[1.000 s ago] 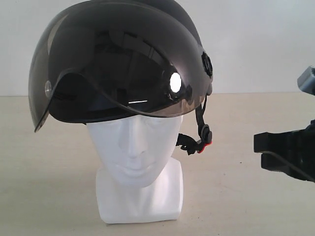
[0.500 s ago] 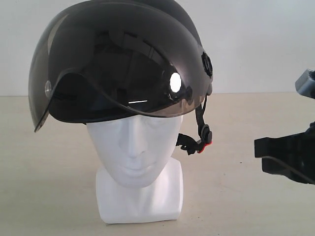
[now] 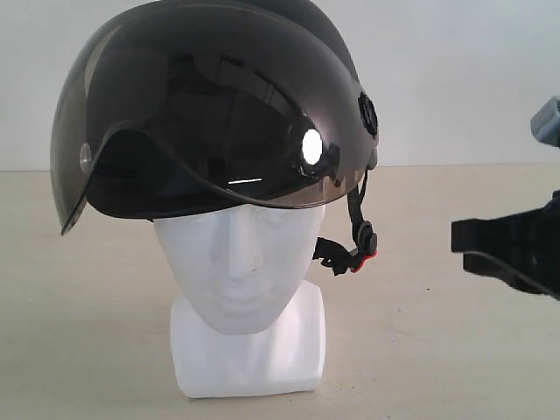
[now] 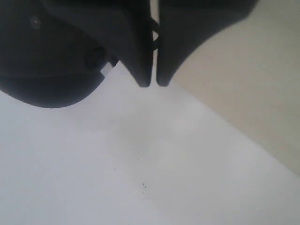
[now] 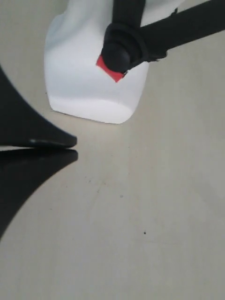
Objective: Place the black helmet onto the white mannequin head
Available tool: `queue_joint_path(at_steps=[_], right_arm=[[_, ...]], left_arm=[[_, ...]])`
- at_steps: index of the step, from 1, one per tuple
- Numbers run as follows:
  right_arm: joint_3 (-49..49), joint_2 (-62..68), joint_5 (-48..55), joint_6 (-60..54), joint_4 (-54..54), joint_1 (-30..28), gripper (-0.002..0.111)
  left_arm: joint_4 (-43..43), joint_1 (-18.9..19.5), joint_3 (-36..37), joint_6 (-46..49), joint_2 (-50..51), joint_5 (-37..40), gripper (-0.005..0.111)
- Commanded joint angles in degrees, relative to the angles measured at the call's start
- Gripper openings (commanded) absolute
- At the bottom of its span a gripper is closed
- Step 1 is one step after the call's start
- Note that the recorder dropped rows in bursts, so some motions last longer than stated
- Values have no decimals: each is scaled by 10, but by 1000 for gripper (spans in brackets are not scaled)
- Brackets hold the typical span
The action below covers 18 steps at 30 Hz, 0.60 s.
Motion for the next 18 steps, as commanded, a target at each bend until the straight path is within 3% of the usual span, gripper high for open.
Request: queue_joint_path(at_steps=[1,4,7,11,15,17,18], right_arm=[[-39,-9,-34,-8,-3,-2,1],[-77,-18,-39,-8,-8,-2,1],[-111,-34,-73,-8,-56,-2,1],[-125,-52,-124,-7,-120,-2,0],[-125,-43,-25,105,-118,-23,0],[-124,-28,13,119,-118,-38,0],[-124,-16,21,117,-118,-52,0]], left_arm=[[-7,2,-61,16,118,61,4],[-15,2,-110,32,215,97,4],[-36,2,-164,107,322,128,4],[22,11,-237,137,456,135,4],[19,46,-342,154,581,193,4],[-1,64,-372,224,620,212,4],[-67,85,-389,312,653,219,4]])
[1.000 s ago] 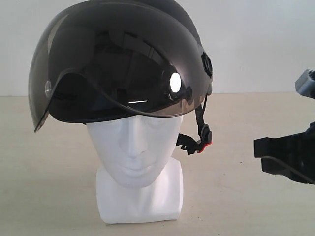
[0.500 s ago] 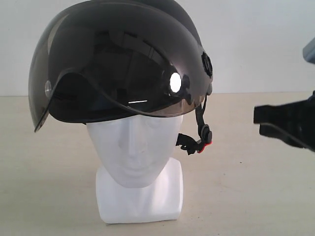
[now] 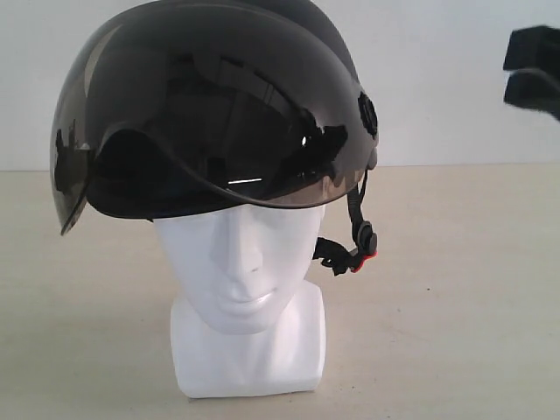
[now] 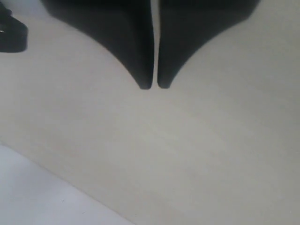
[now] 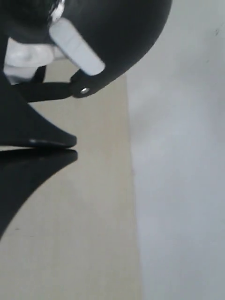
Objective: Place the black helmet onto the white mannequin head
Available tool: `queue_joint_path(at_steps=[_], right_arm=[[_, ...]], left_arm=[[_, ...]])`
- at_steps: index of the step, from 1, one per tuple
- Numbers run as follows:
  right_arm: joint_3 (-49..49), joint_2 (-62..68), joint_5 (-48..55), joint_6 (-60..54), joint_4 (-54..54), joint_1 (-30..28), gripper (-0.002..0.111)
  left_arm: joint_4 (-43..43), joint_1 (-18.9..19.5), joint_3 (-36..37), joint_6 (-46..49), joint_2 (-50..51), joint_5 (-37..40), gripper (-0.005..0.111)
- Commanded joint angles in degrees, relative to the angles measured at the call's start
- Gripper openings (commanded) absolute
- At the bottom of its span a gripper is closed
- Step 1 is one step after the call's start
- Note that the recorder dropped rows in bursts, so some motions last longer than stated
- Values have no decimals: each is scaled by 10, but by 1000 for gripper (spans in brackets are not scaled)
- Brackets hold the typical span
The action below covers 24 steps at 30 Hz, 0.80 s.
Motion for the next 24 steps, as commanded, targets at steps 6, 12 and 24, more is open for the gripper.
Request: queue_joint_path(at_steps=[6,12,24], right_arm=[[-2,57,37,37,-3,-45,0],[-3,133,-85,10,23,-44,0],[-40,194,-6,-327,157,-8,1]], left_arm=[[-622,141,-65,695,221,128,4],[-775,169,-130,898,359,307,4],[-814,130,-202,950,484,358,4]])
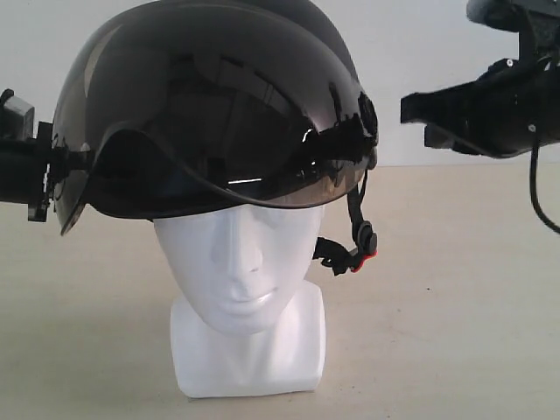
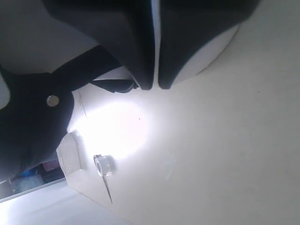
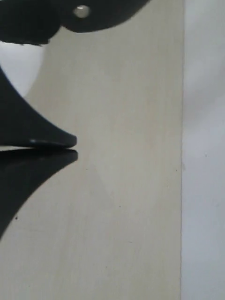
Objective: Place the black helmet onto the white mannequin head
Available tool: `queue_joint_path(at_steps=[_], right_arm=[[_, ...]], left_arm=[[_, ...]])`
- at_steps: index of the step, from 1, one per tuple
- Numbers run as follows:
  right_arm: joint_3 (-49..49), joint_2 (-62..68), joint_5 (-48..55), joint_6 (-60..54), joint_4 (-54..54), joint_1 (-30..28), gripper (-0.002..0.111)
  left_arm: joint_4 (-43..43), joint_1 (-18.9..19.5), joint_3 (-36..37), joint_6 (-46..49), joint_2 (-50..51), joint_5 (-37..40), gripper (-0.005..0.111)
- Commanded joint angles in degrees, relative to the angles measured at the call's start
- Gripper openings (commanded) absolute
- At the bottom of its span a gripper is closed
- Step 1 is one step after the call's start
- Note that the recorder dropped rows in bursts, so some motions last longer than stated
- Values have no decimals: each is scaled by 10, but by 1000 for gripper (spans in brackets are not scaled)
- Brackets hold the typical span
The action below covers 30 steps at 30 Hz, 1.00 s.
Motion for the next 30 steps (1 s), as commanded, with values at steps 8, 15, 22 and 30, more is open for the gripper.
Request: queue_joint_path(at_steps=[8,15,22,30], right_arm=[[137,-61,17,-359,245,43,55],[137,-83,30,-374,258,65,55],[172,-133,38,-395,299,65,56],[228,-131,-69,-838,709,138,55]], left_arm=[[-4,-2,-4,-22,1,5,4],[-4,-2,-4,-29,1,5,4],[-4,-2,-4,-32,1,5,4],[-4,-2,-4,-29,1,5,4]])
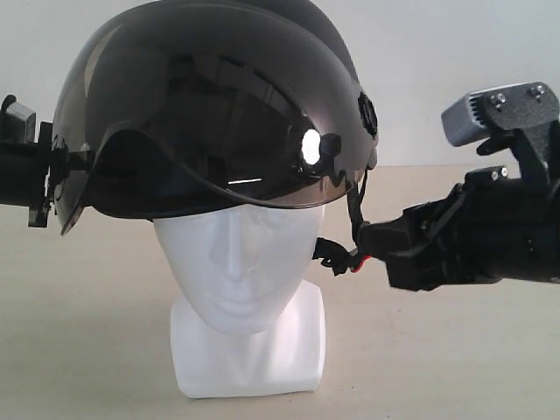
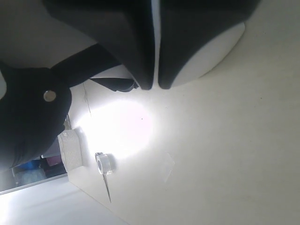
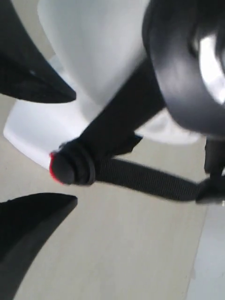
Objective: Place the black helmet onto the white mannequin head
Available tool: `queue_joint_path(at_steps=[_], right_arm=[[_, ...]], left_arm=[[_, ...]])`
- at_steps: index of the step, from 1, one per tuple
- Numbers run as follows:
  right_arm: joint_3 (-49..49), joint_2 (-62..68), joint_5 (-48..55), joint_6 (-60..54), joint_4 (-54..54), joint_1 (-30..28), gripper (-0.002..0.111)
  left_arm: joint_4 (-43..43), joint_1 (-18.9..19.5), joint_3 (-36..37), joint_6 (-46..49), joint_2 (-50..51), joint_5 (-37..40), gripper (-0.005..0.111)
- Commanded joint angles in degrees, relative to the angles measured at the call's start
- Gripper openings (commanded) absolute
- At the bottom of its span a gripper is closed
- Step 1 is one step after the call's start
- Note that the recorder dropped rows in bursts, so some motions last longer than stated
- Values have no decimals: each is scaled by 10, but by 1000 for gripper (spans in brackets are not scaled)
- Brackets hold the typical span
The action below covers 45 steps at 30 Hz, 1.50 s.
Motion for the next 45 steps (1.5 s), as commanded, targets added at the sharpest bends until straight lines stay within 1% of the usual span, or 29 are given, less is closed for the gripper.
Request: queue_joint_path(at_steps=[1,2,6,9,14,22,28,29,30,31,33,34,41,45], right_arm=[[10,5,-54,-238,208,45,55],[7,7,-72,-278,208,49,55],[5,9,-67,-282,208,49,55],[5,9,-98,-290,208,49,55],[4,17,-66,-291,208,49,55],[-26,87,-72,-297,208,49,55],[-53,124,-107,-298,208,49,54],[-54,127,-107,-301,208,49,52],[-57,128,-108,-306,208,49,45],[-57,128,-111,-307,208,49,36],[-57,128,-119,-307,208,49,12],[-57,128,-124,-307,208,49,1],[-57,128,-201,-308,208,49,0],[-57,129,-208,-310,208,49,0]], left_arm=[[-5,-2,-4,0,-3,4,4],[-5,-2,-4,0,-3,4,4],[-6,-2,-4,-3,-3,4,4],[-6,-2,-4,-4,-3,4,4],[-6,-2,-4,-5,-3,4,4],[-6,-2,-4,-6,-3,4,4],[-5,-2,-4,-10,-3,4,4],[-5,-2,-4,-10,-3,4,4],[-5,-2,-4,-10,-3,4,4],[-5,-2,-4,-10,-3,4,4],[-5,-2,-4,-10,-3,4,4],[-5,-2,-4,-10,-3,4,4],[-5,-2,-4,-10,-3,4,4],[-5,-2,-4,-14,-5,4,4]])
